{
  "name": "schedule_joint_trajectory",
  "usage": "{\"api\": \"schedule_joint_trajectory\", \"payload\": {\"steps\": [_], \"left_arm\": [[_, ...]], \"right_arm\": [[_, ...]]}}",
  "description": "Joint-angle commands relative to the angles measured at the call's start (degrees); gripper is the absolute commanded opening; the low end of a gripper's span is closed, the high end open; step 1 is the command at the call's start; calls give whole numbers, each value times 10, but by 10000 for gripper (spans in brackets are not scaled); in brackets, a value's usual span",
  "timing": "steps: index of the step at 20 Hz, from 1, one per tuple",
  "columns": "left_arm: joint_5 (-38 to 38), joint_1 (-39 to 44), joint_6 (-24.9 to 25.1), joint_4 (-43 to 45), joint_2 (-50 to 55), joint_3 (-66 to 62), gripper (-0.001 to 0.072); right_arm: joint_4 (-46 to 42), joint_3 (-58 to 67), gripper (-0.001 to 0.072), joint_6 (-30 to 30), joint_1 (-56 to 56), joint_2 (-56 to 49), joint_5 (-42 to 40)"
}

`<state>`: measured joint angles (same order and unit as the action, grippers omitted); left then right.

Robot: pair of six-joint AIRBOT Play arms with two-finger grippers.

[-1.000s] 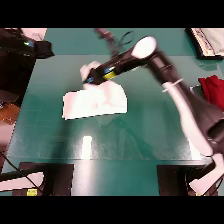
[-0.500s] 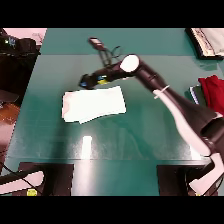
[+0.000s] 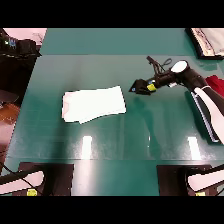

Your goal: Fold the shirts.

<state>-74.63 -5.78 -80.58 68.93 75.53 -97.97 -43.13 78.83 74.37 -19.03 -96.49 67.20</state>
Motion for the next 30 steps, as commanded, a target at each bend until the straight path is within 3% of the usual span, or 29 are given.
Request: {"api": "schedule_joint_trajectory", "payload": {"steps": [1,11,12,15,22,26,30], "left_arm": [[12,-1,0,-8,0,15,25],[15,-1,0,-24,0,26,24],[15,-1,0,-25,0,26,25],[10,-1,0,-39,0,26,25],[-24,0,0,-93,0,26,24],[-30,0,0,-101,0,26,24],[-17,0,0,-129,0,26,24]], "right_arm": [[26,-30,626,5,21,-26,20],[172,169,620,2,-120,-221,63],[172,185,530,2,-128,-229,59],[171,216,10,-6,-137,-234,55],[161,219,12,12,-41,-152,46],[147,122,11,12,114,-17,20],[53,49,11,38,293,103,-27]]}}
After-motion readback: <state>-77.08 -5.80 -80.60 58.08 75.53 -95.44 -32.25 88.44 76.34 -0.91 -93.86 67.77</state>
